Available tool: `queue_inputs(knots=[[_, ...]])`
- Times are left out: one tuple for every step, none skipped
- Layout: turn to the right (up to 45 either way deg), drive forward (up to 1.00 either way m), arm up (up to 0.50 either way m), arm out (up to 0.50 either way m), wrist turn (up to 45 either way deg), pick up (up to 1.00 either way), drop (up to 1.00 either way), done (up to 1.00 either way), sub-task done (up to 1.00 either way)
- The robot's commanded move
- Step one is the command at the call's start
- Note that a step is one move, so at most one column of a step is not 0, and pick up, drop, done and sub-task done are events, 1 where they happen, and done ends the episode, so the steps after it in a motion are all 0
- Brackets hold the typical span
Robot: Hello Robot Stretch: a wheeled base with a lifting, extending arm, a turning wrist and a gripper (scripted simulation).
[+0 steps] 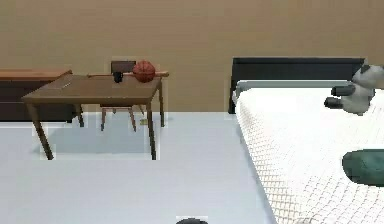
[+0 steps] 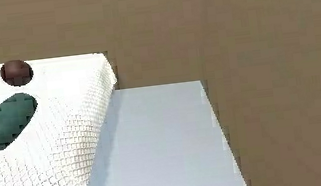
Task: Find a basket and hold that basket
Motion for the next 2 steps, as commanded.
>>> queue_inputs(knots=[[-45.0,0.00,0.00,0.00,0.0,0.00,0.00,0.00,0.00],[-39.0,0.00,0.00,0.00,0.0,0.00,0.00,0.00,0.00]])
